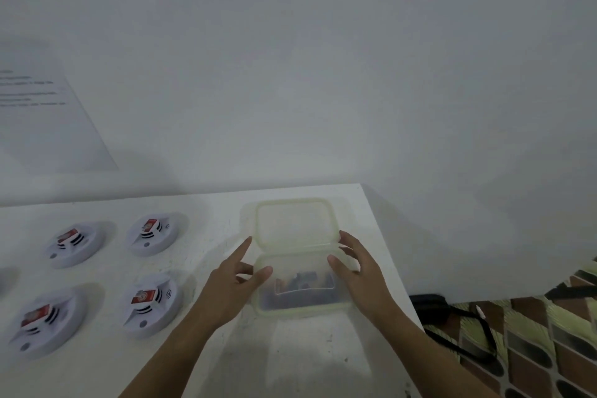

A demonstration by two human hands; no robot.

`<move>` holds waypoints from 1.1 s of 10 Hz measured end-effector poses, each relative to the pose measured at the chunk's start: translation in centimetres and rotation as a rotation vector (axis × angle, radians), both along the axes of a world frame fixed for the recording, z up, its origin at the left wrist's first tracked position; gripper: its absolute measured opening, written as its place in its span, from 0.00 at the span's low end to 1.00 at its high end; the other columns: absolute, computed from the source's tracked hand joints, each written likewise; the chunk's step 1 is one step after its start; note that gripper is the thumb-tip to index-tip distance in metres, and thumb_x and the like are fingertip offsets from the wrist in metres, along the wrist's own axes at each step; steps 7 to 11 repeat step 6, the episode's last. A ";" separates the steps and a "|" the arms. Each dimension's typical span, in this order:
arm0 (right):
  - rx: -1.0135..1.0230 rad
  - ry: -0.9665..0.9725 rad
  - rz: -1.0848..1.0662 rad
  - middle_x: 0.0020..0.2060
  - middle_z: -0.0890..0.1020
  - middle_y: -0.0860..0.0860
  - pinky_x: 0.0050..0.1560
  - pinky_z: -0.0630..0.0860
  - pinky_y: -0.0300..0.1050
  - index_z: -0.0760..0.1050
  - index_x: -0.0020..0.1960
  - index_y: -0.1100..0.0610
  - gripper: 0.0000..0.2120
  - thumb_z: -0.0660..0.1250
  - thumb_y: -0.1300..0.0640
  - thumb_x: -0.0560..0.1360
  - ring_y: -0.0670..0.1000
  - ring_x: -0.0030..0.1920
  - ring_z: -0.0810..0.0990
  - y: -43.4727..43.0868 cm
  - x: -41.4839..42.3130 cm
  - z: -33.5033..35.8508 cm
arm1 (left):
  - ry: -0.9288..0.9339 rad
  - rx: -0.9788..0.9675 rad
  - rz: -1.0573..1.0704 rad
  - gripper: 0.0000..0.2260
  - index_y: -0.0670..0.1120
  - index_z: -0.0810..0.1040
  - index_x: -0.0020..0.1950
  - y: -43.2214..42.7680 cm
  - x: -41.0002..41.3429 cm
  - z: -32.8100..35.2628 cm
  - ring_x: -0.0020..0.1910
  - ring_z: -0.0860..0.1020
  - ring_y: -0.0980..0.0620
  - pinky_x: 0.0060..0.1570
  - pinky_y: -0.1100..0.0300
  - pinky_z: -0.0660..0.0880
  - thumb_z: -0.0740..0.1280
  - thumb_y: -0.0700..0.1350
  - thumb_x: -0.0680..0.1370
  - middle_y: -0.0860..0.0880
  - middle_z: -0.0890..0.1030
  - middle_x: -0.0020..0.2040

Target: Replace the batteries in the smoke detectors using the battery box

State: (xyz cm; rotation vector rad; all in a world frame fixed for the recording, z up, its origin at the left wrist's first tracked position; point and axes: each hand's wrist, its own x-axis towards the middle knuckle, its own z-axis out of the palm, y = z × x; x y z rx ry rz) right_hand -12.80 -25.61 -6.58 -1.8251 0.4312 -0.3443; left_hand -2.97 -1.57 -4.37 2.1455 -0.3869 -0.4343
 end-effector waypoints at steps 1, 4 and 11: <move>-0.020 -0.002 0.009 0.64 0.77 0.40 0.64 0.75 0.43 0.70 0.72 0.46 0.21 0.67 0.50 0.80 0.42 0.64 0.76 0.2 -0.5 0.2 | -0.005 -0.006 0.010 0.36 0.60 0.59 0.79 0.0 -0.3 0.2 0.49 0.81 0.57 0.45 0.66 0.75 0.68 0.64 0.73 0.53 0.82 0.56; -0.199 0.013 -0.025 0.61 0.76 0.42 0.64 0.74 0.45 0.71 0.69 0.47 0.20 0.68 0.47 0.79 0.44 0.62 0.74 -0.1 -0.5 1.3 | -0.023 -0.005 0.022 0.32 0.61 0.60 0.78 0.1 -1.0 0.7 0.50 0.80 0.58 0.45 0.66 0.74 0.66 0.64 0.75 0.53 0.80 0.57; -0.307 -0.132 -0.117 0.55 0.79 0.41 0.58 0.75 0.43 0.77 0.58 0.47 0.09 0.69 0.51 0.79 0.44 0.59 0.76 1.2 0.2 3.5 | -0.011 -0.170 0.071 0.19 0.62 0.73 0.63 1.4 -1.6 1.5 0.42 0.85 0.55 0.51 0.54 0.80 0.65 0.64 0.74 0.52 0.83 0.54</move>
